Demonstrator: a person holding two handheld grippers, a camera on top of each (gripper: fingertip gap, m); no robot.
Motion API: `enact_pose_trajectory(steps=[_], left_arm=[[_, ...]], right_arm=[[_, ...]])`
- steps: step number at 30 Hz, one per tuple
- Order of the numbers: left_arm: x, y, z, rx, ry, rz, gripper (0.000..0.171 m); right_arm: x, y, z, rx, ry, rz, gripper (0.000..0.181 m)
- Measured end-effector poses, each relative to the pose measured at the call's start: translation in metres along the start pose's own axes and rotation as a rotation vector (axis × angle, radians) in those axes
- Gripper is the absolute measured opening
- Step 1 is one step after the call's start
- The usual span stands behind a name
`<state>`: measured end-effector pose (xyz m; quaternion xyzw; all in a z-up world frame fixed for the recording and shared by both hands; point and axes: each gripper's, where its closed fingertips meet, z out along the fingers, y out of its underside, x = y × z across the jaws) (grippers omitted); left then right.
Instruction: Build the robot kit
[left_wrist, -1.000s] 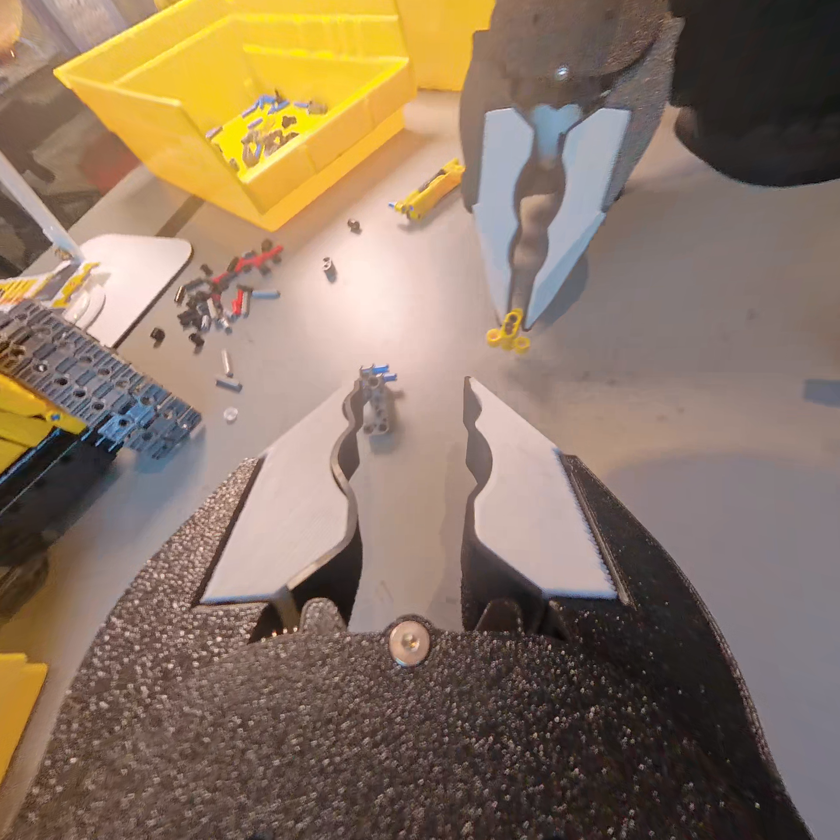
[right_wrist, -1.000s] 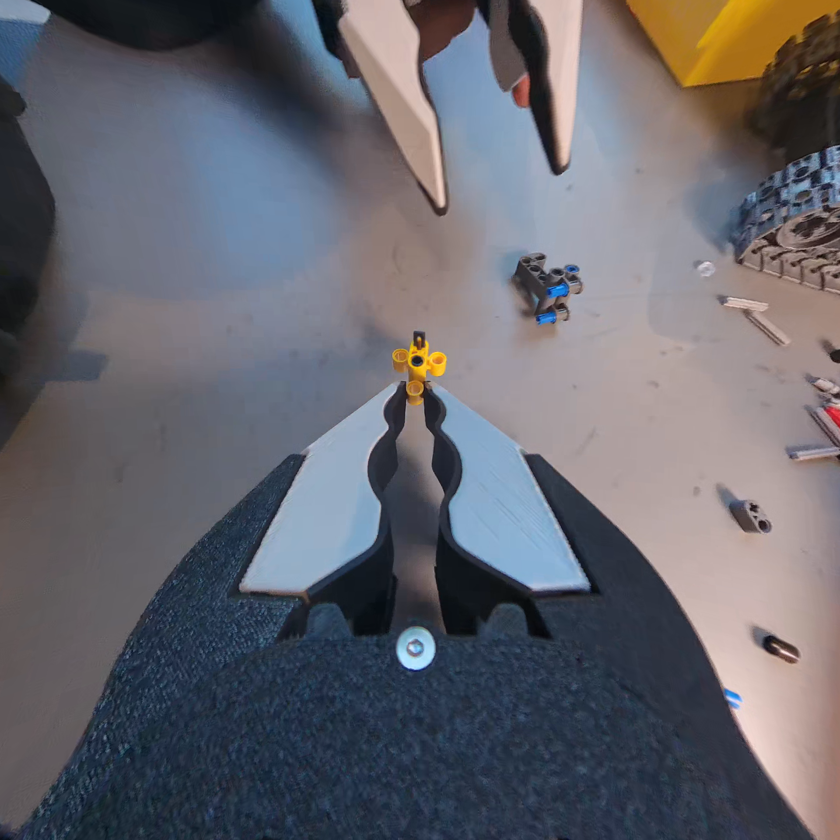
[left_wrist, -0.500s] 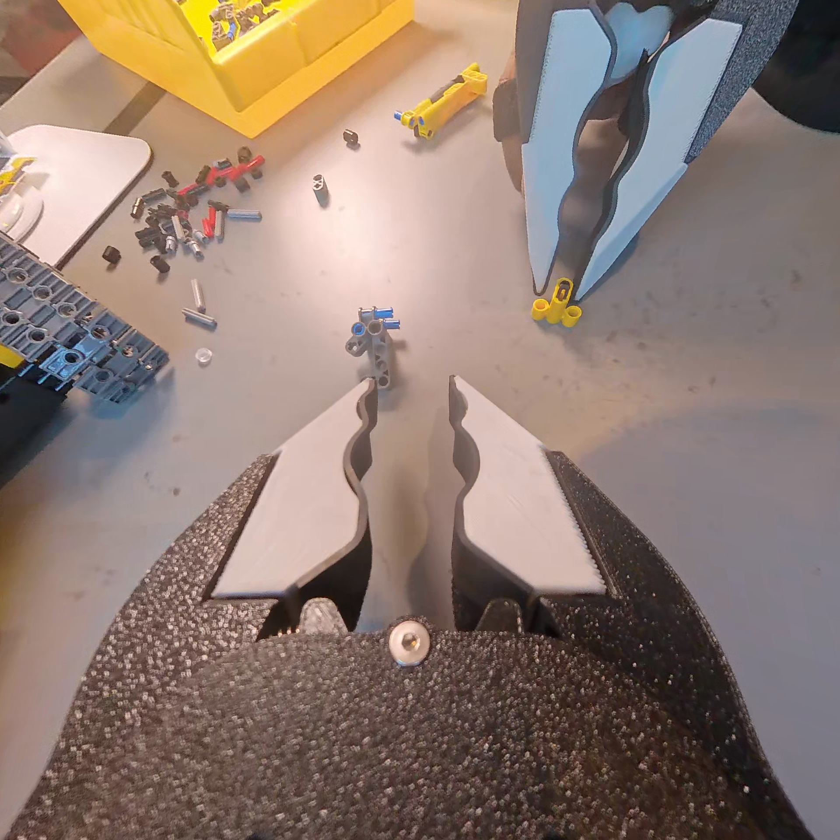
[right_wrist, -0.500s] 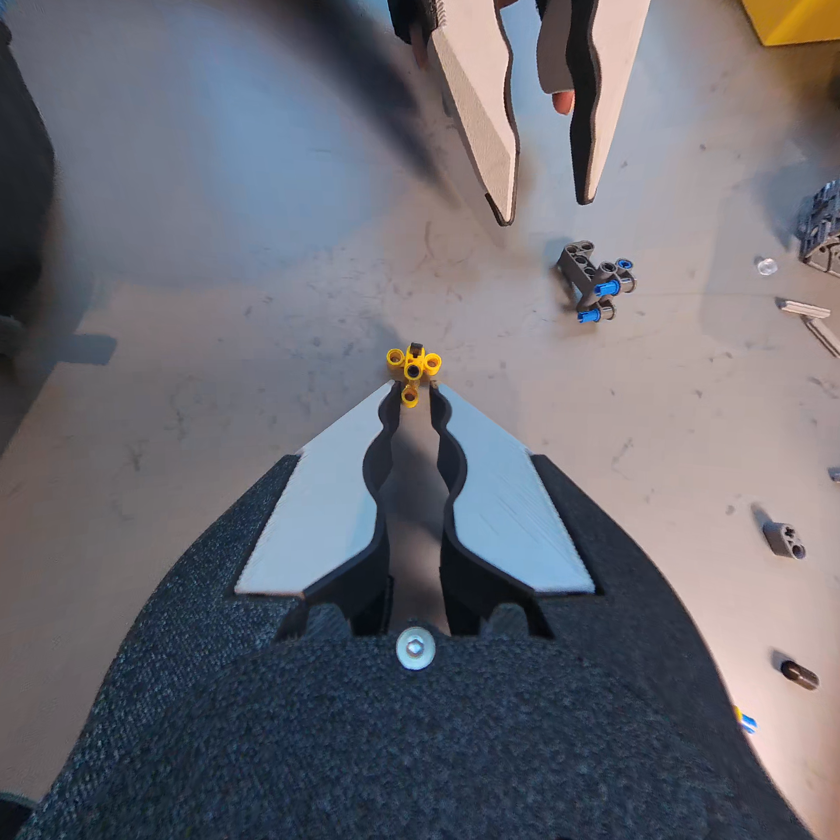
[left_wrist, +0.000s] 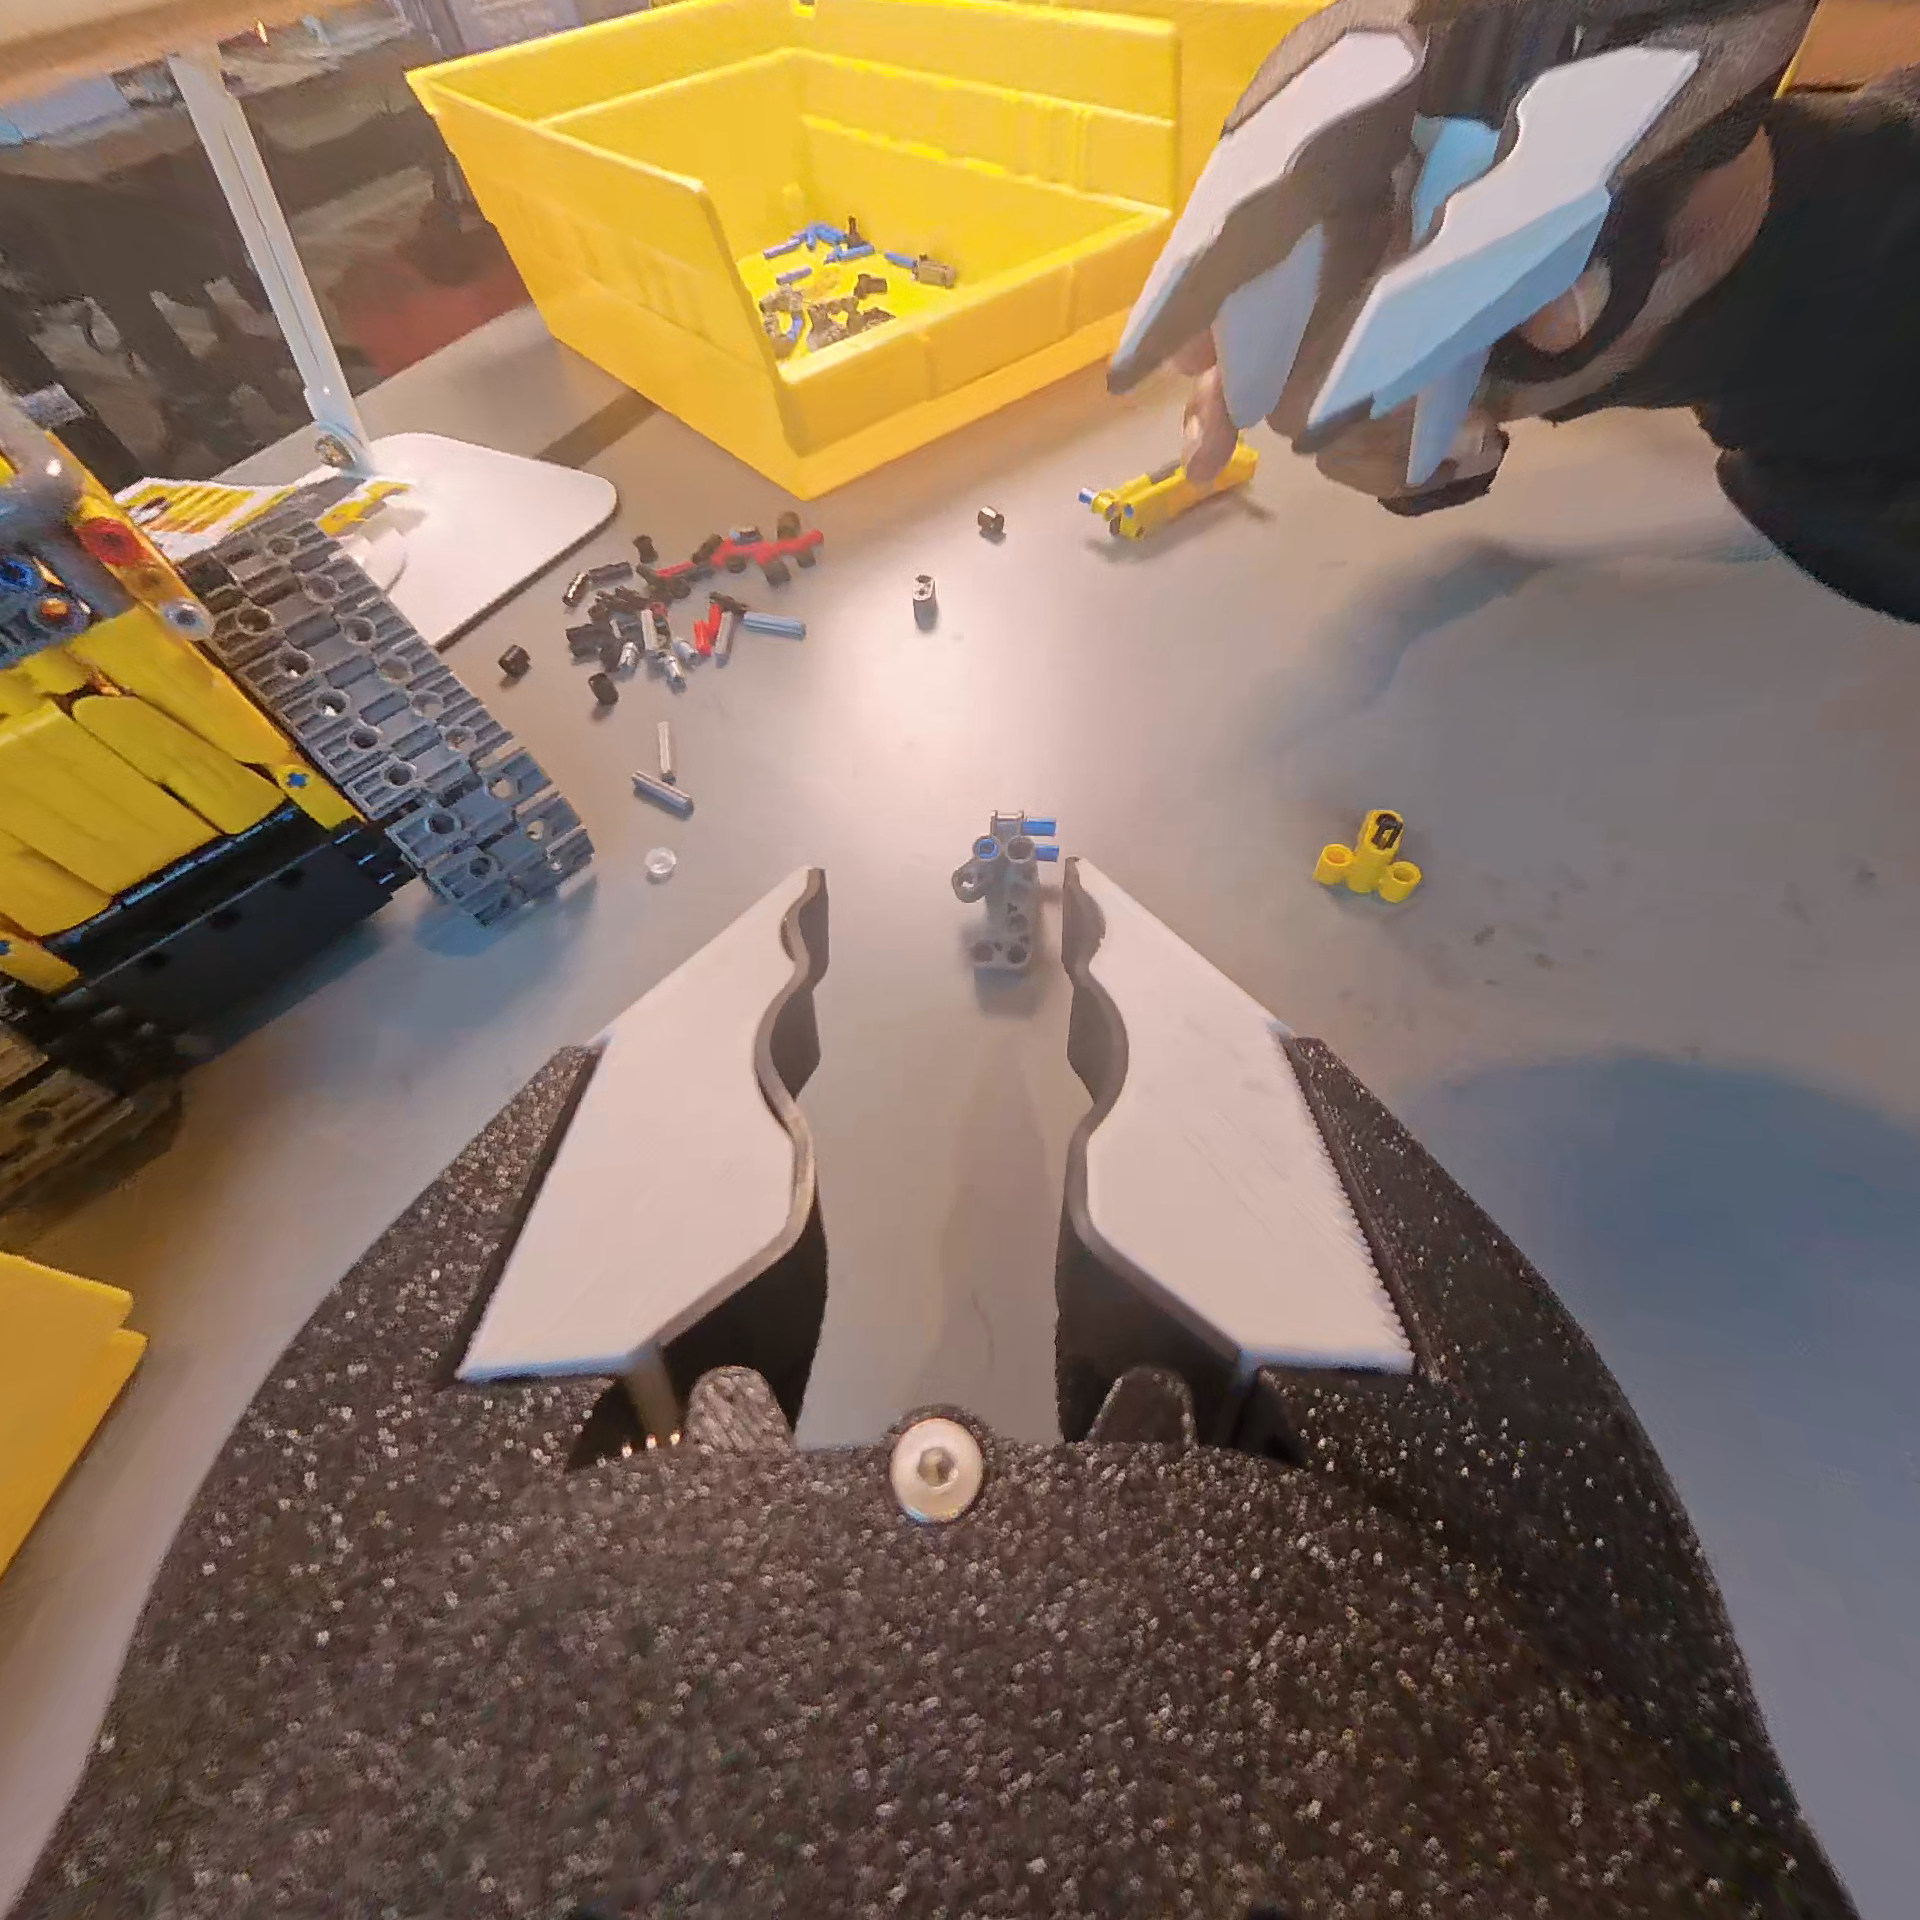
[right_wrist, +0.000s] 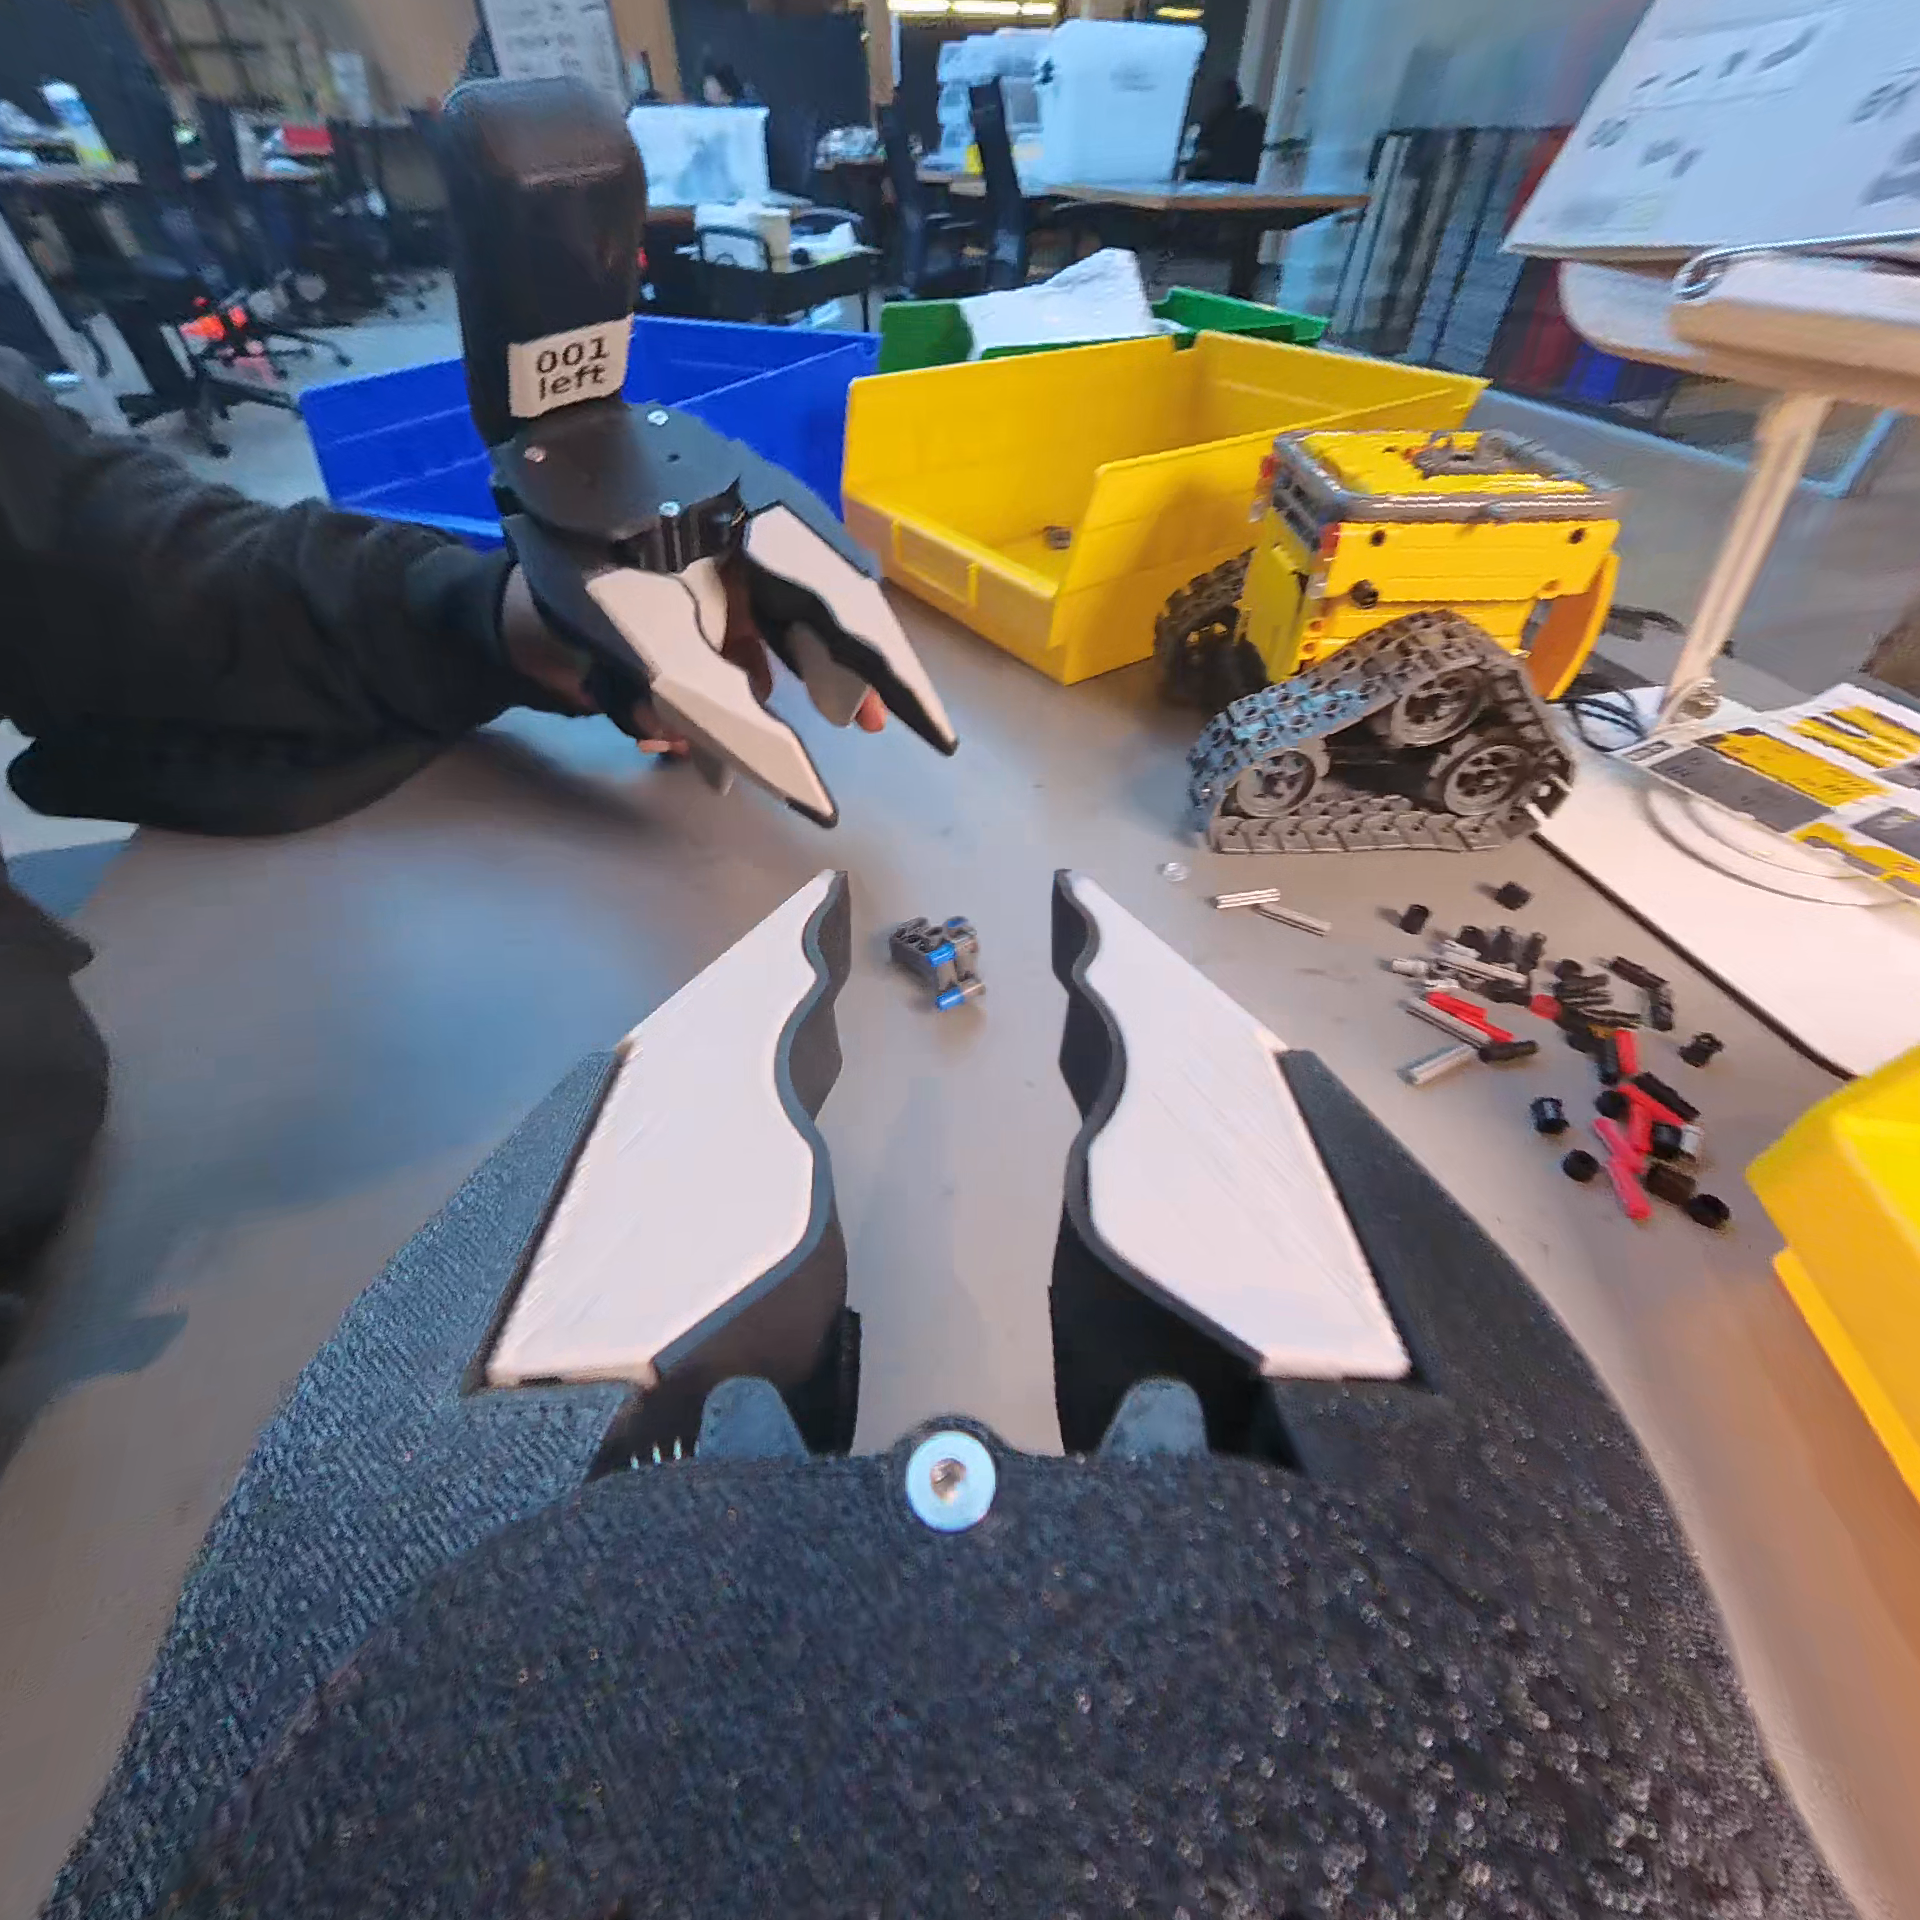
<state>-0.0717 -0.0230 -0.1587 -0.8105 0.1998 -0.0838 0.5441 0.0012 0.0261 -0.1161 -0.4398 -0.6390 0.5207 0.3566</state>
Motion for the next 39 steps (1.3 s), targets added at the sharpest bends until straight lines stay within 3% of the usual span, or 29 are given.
enact_pose_trajectory(steps=[10,16,19,22,28,33,36,38,39], left_arm=[[0.012,0.034,0.015,-0.231,0.098,-0.057,0.035],[0.018,0.038,0.031,-0.288,0.097,0.002,0.026],[0.019,0.04,0.041,-0.322,0.1,0.041,0.015],[0.019,0.038,0.043,-0.319,0.072,0.103,0.015],[0.027,0.006,0.034,-0.185,-0.115,0.541,0.014],[0.056,-0.015,0.031,-0.067,-0.202,0.914,0.014],[0.069,-0.02,0.03,-0.028,-0.211,1.035,0.014],[0.072,-0.021,0.029,-0.019,-0.22,1.081,0.014],[0.073,-0.022,0.029,-0.013,-0.219,1.083,0.014]], right_arm=[[0.015,0.003,-0.004,-0.025,0.085,-0.018,0.038],[-0.025,0.029,-0.002,-0.212,-0.141,-0.054,0.038],[-0.038,0.042,0.0,-0.283,-0.193,-0.086,0.038],[-0.039,0.054,0.002,-0.336,-0.189,-0.117,0.038],[-0.022,0.044,0.008,-0.269,-0.097,0.007,0.036],[-0.032,0.037,0.013,-0.221,-0.168,0.158,0.044],[-0.044,0.035,0.014,-0.213,-0.236,0.201,0.044],[-0.049,0.037,0.014,-0.227,-0.252,0.171,0.027],[-0.049,0.038,0.014,-0.23,-0.247,0.142,0.026]])
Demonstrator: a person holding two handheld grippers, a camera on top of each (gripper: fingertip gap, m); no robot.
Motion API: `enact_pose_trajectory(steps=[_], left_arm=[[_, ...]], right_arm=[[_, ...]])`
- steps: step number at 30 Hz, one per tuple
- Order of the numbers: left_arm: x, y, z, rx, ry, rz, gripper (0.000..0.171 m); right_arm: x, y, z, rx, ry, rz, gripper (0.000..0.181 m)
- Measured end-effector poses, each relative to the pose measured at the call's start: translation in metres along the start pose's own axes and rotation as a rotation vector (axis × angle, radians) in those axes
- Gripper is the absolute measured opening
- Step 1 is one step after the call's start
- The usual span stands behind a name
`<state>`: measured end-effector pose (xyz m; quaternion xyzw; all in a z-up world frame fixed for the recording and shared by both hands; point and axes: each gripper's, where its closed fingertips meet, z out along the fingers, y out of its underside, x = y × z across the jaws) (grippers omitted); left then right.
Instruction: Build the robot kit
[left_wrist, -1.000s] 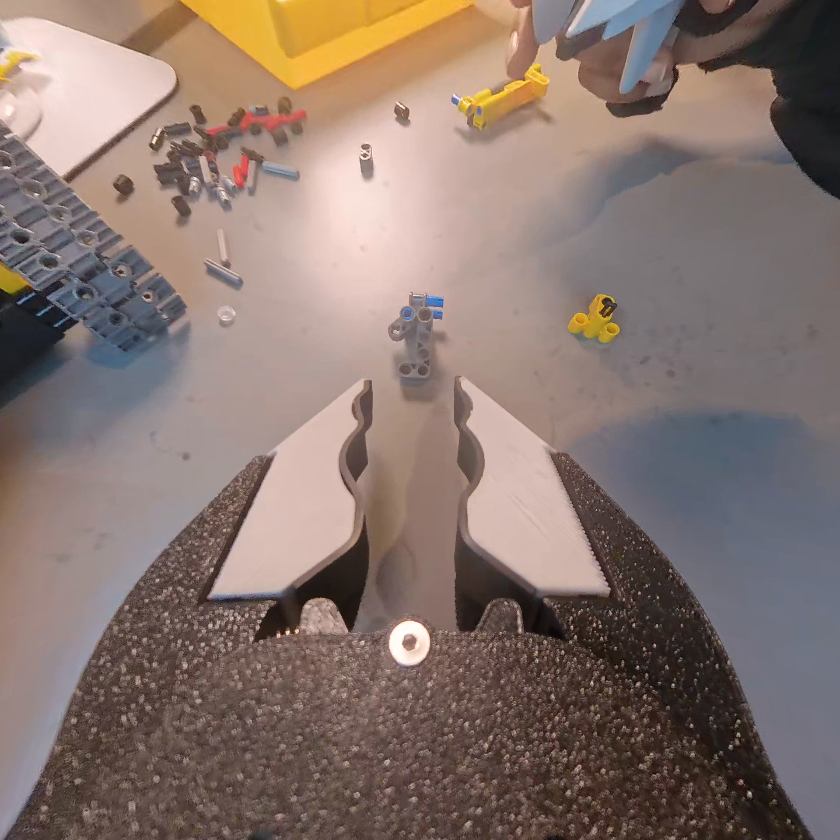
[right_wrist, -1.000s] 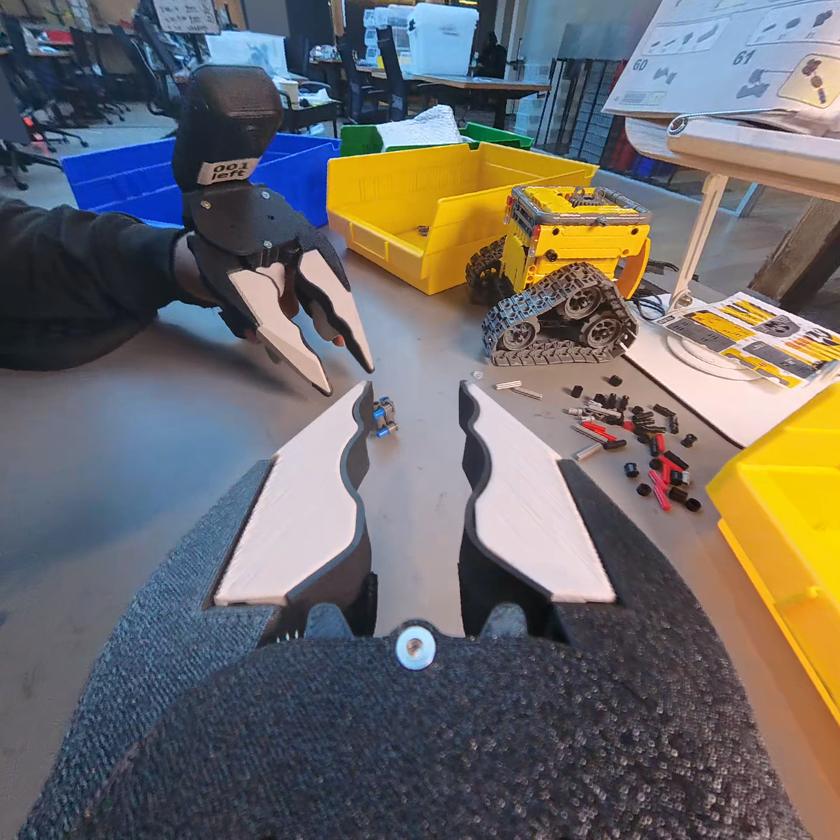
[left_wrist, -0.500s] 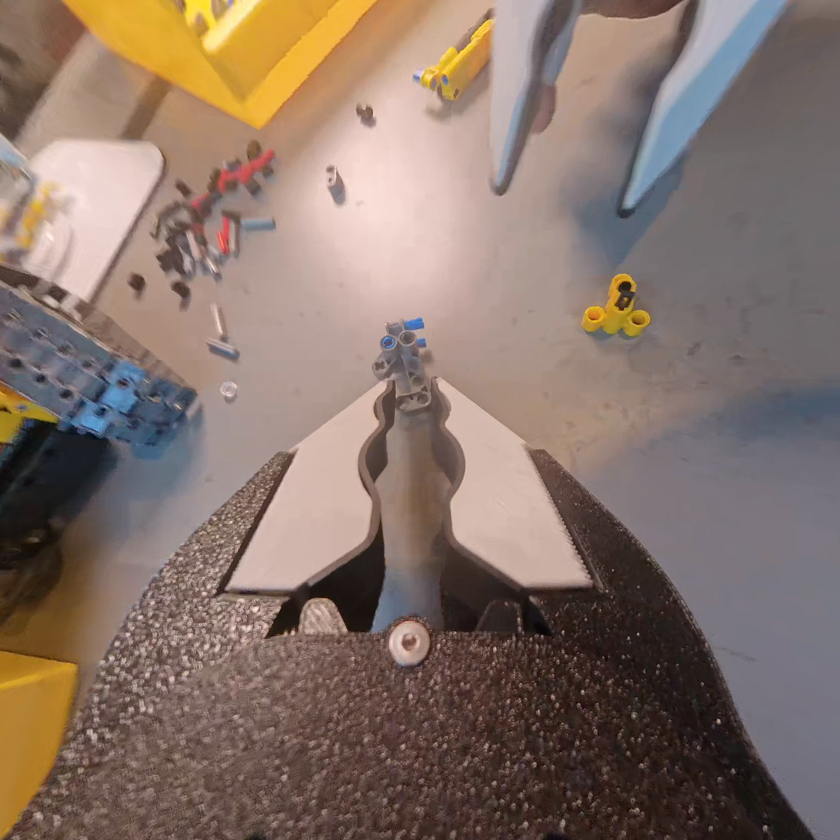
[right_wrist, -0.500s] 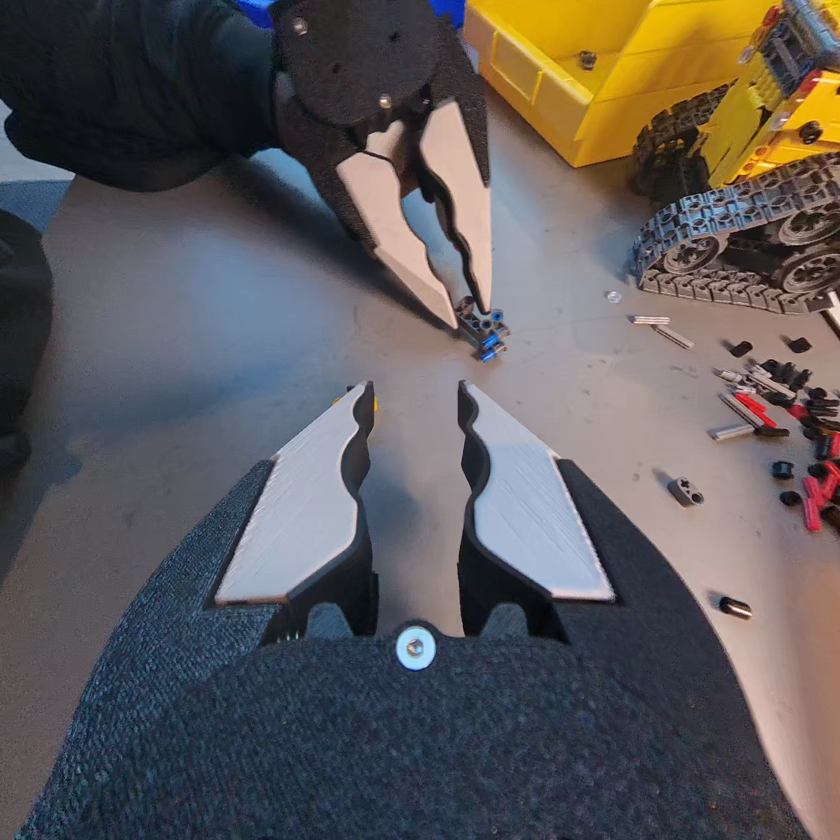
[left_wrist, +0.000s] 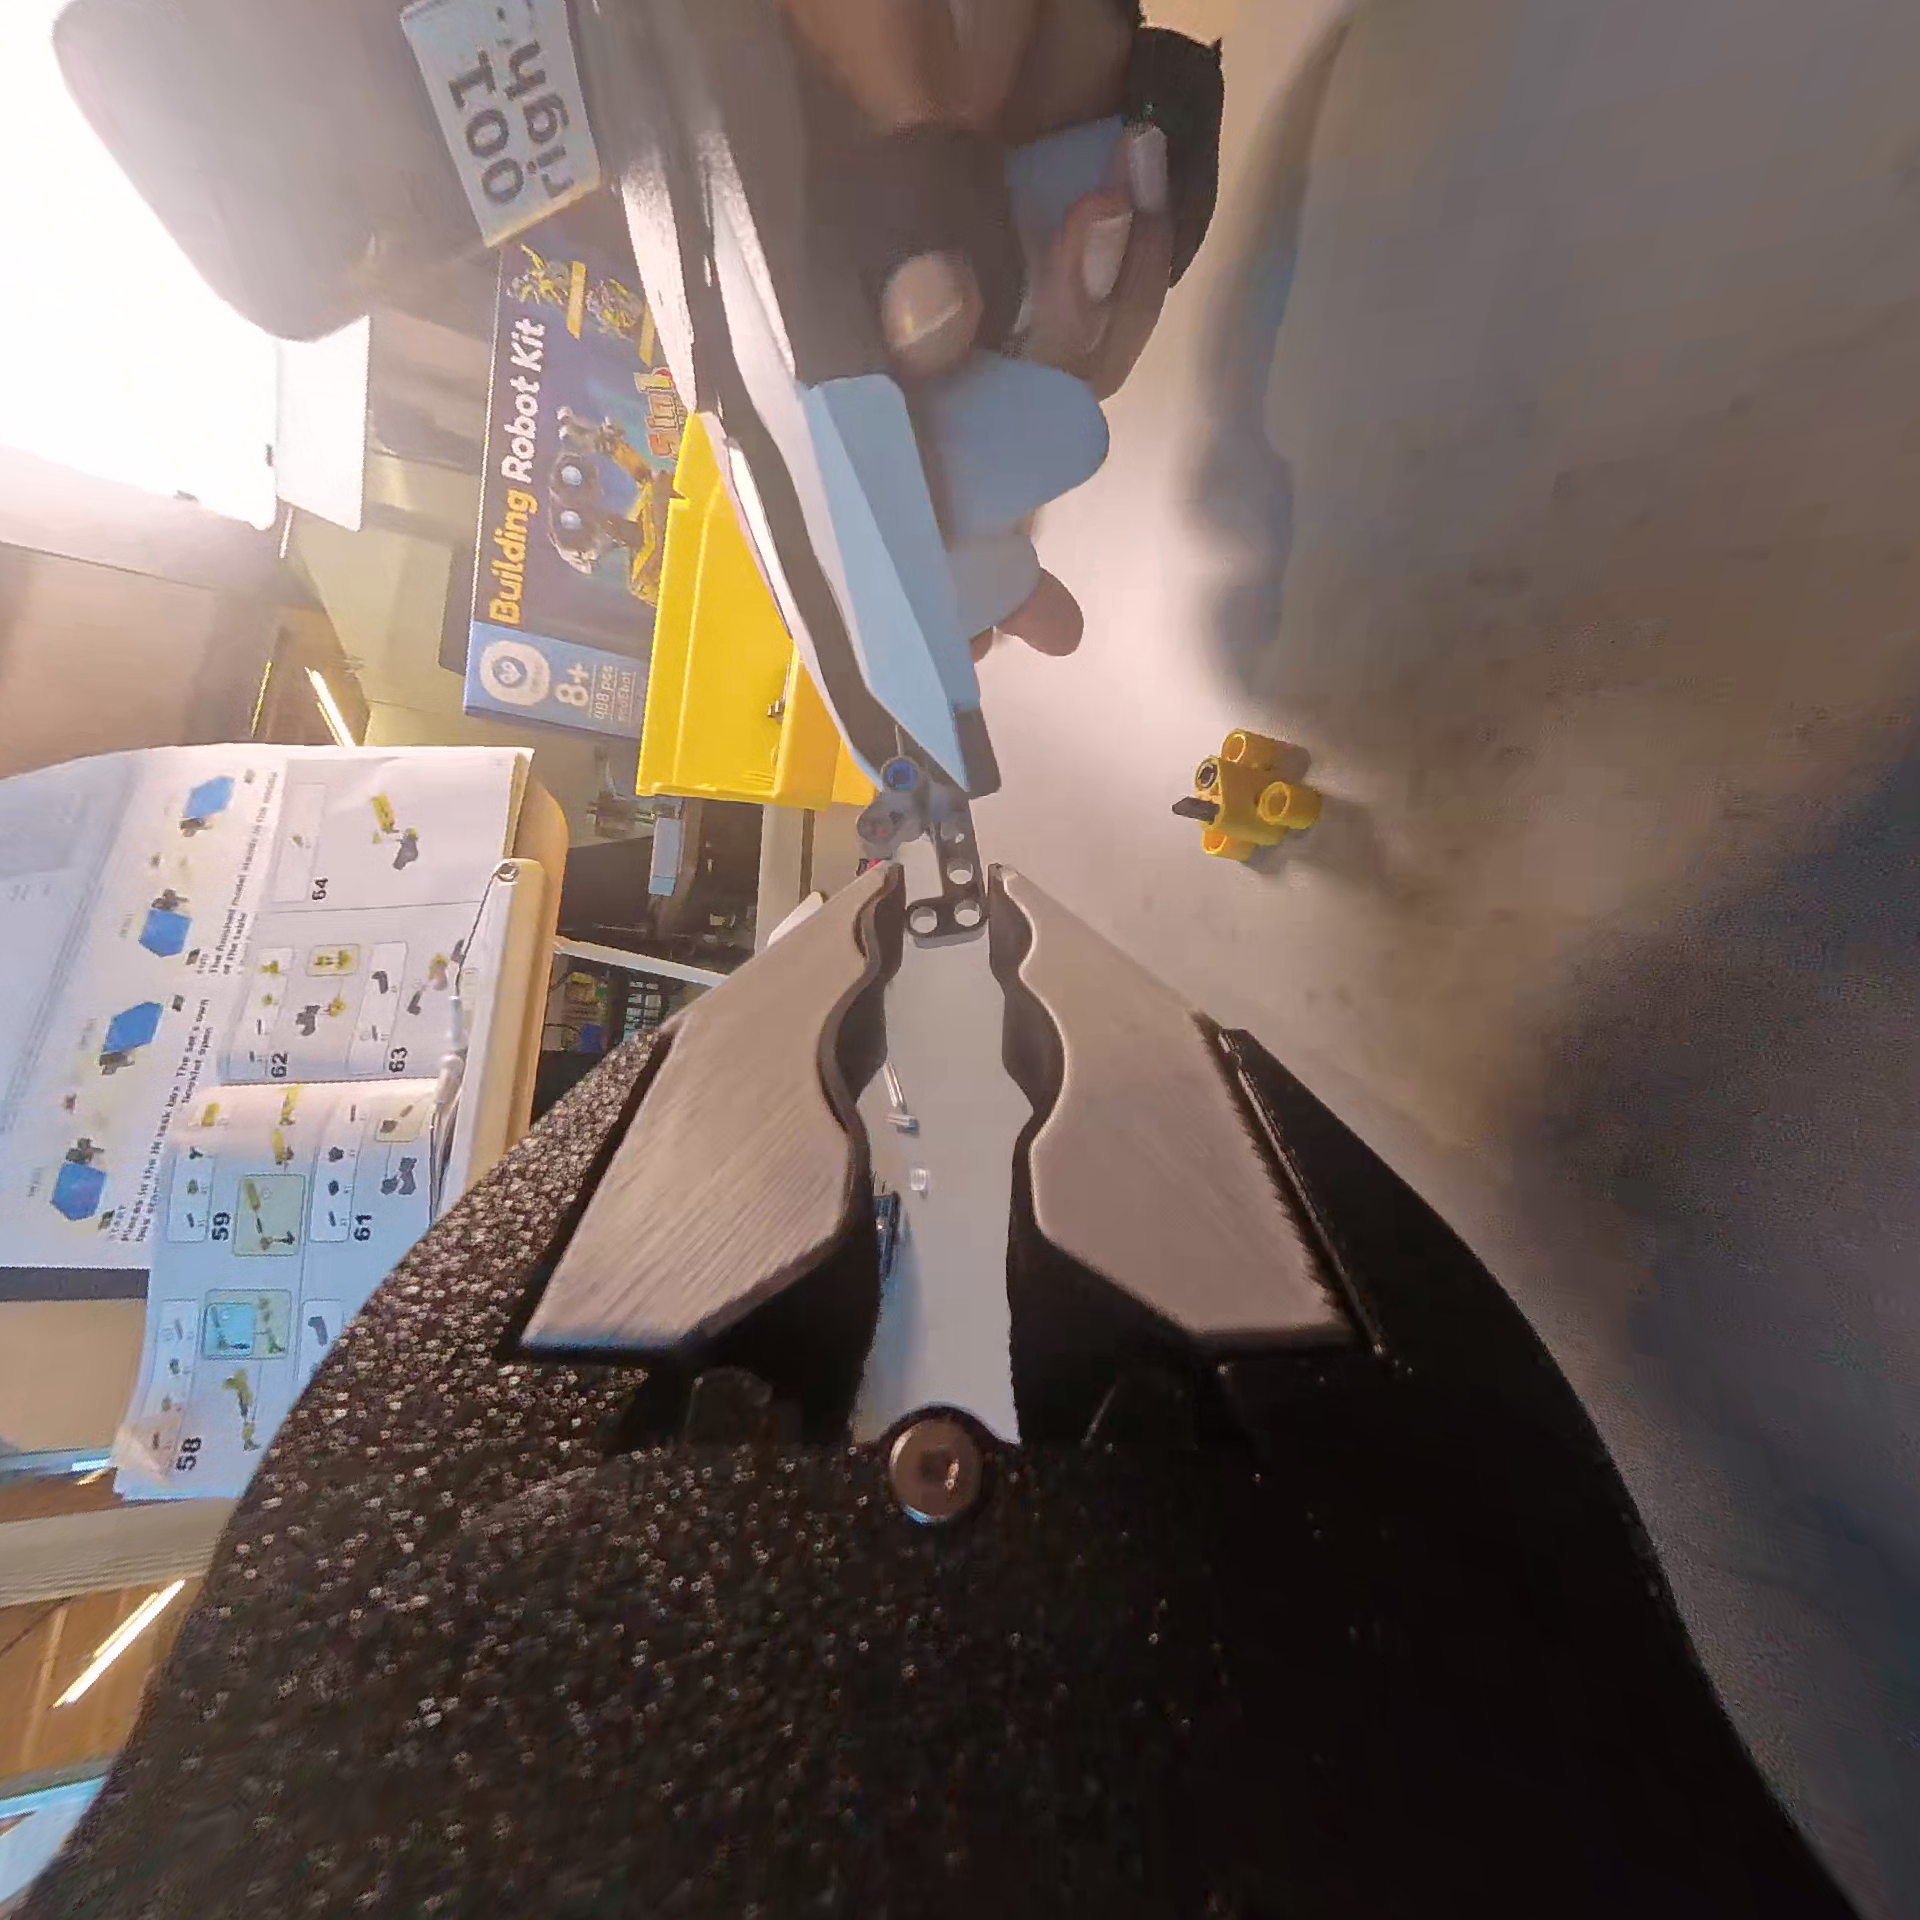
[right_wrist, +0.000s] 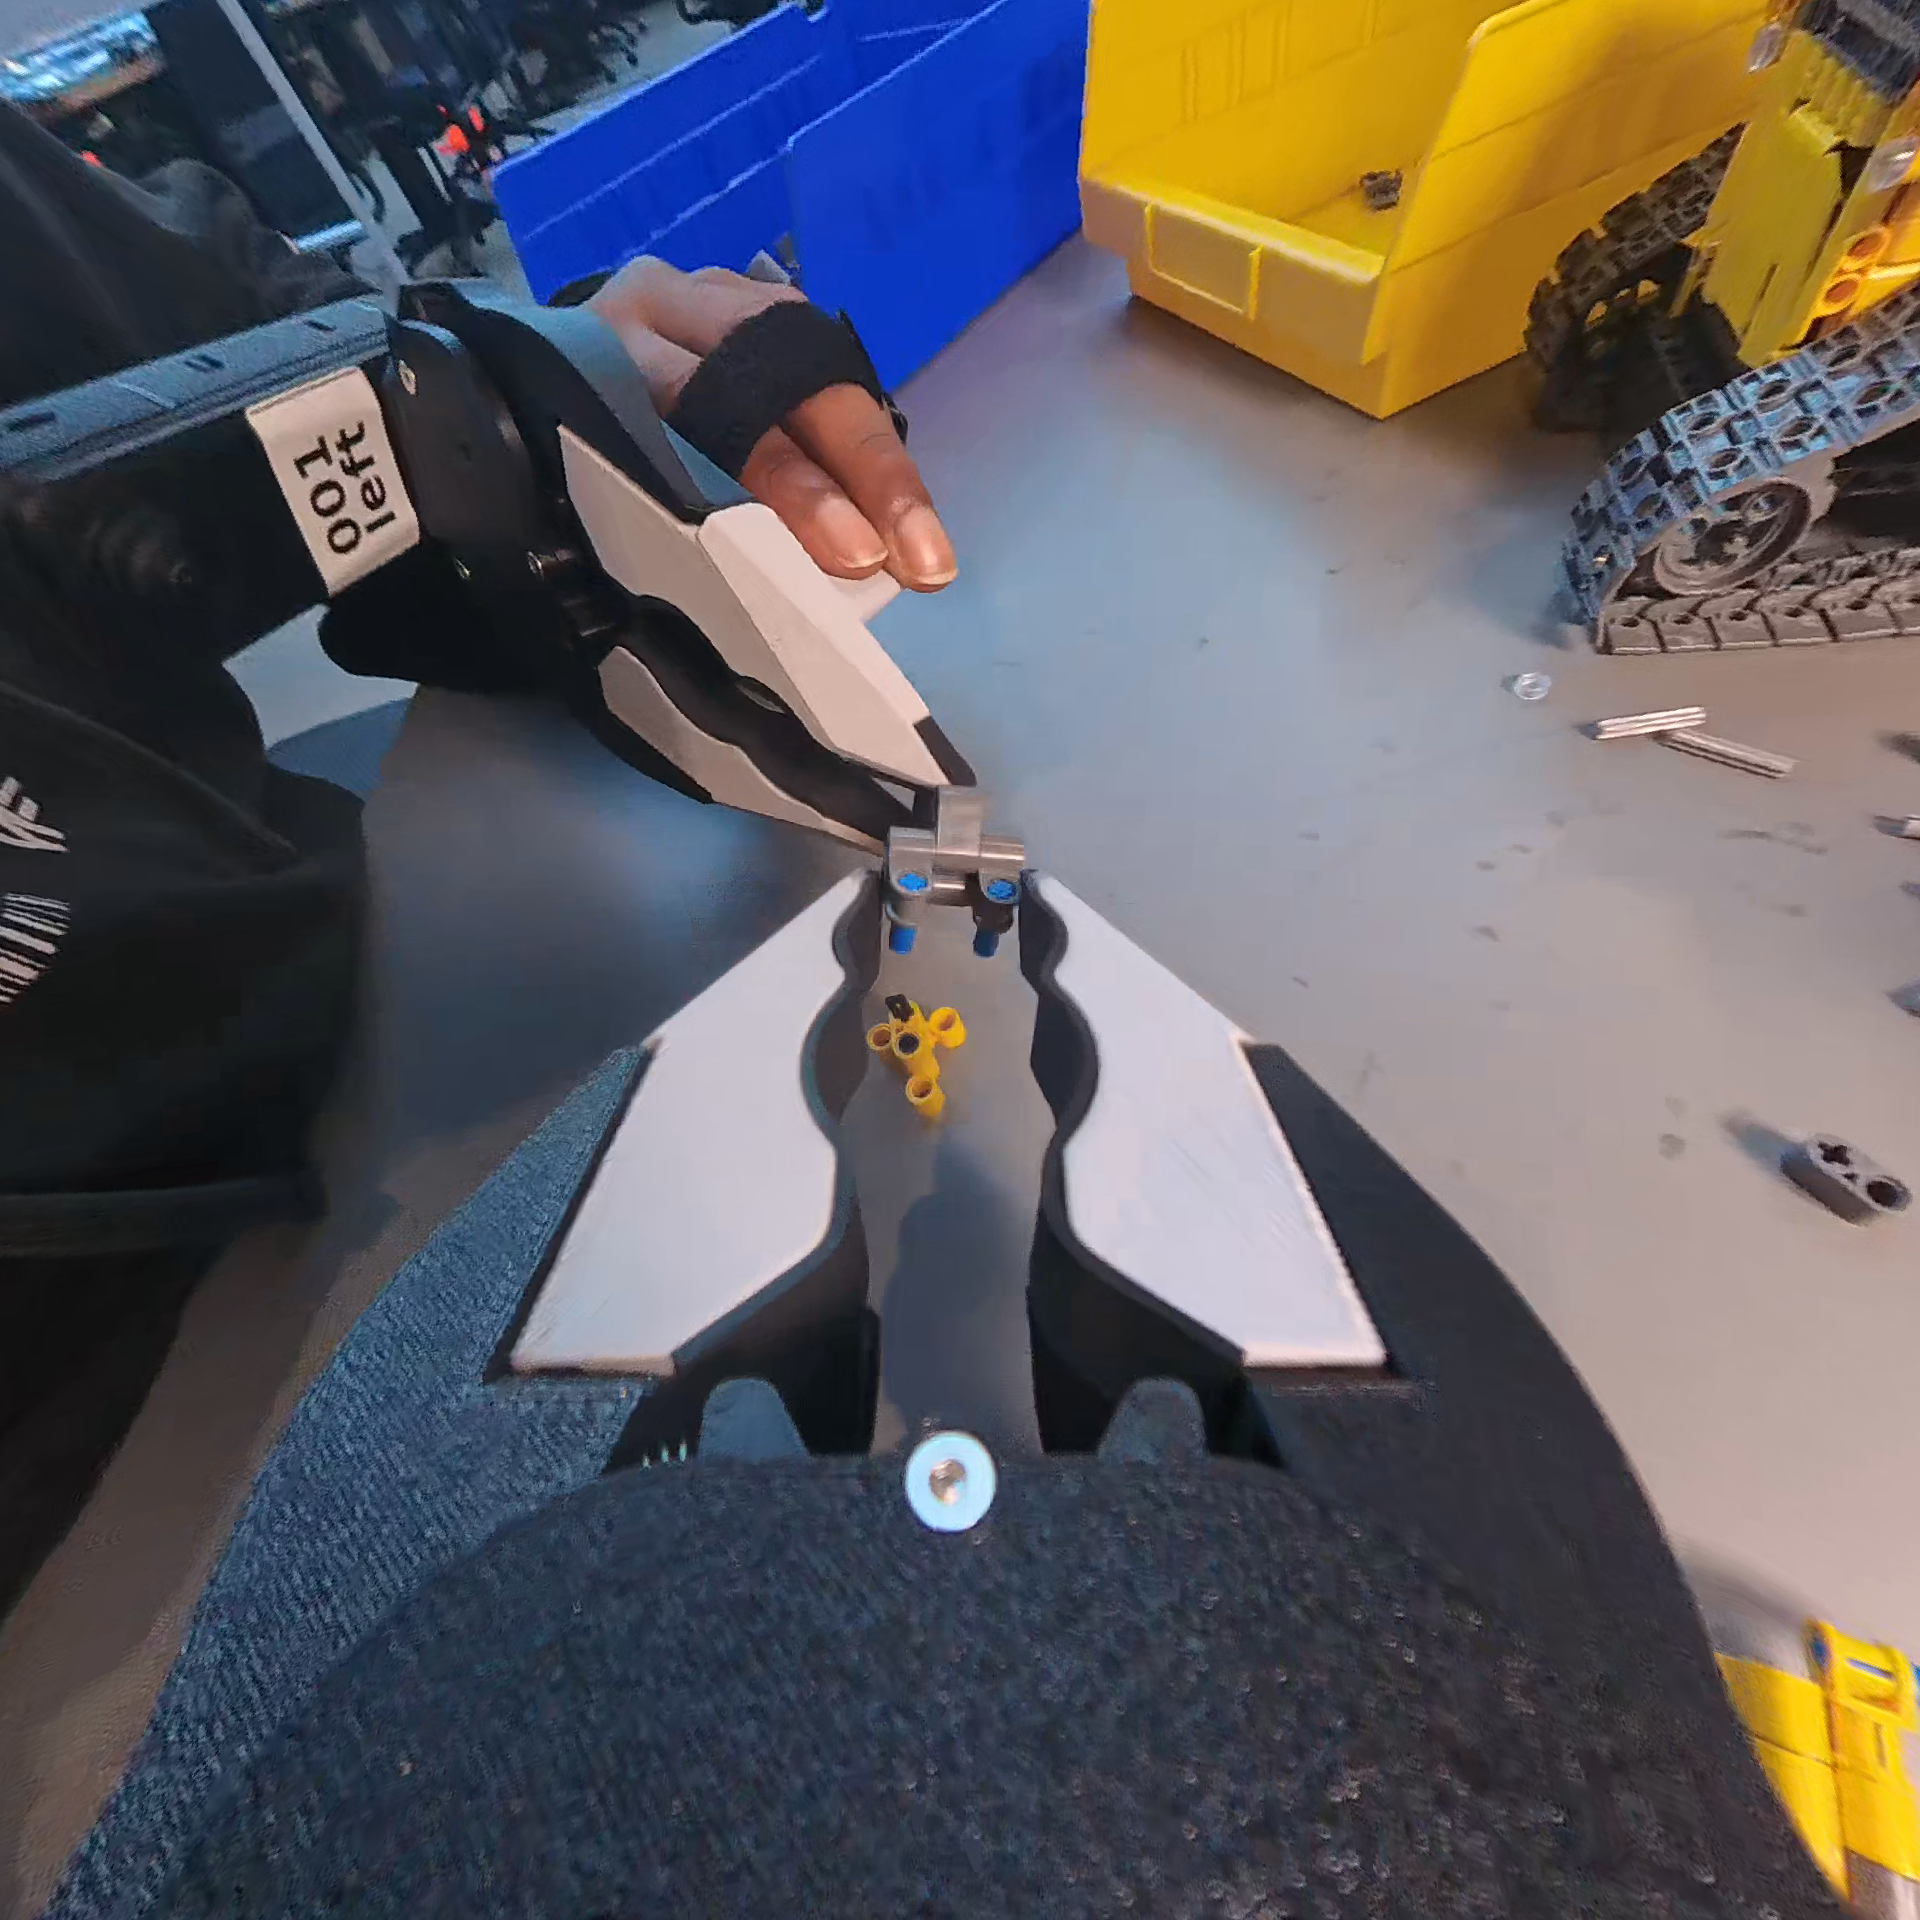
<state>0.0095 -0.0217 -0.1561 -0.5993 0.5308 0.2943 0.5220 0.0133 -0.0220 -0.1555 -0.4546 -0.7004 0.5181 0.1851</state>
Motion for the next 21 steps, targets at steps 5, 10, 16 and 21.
enact_pose_trajectory(steps=[5,10,16,21], left_arm=[[-0.004,0.005,0.0,0.049,0.091,-0.349,0.032],[-0.024,-0.013,-0.018,0.291,0.312,-0.962,0.031],[-0.027,-0.023,-0.026,0.405,0.43,-1.124,0.013],[-0.02,-0.03,-0.027,0.412,0.46,-1.089,0.0]], right_arm=[[0.003,-0.01,-0.008,0.058,0.034,-0.087,0.026],[-0.01,-0.032,-0.017,0.18,0.027,-0.229,0.026],[-0.026,-0.041,-0.018,0.236,0.0,-0.307,0.026],[-0.029,-0.038,-0.015,0.211,-0.004,-0.337,0.026]])
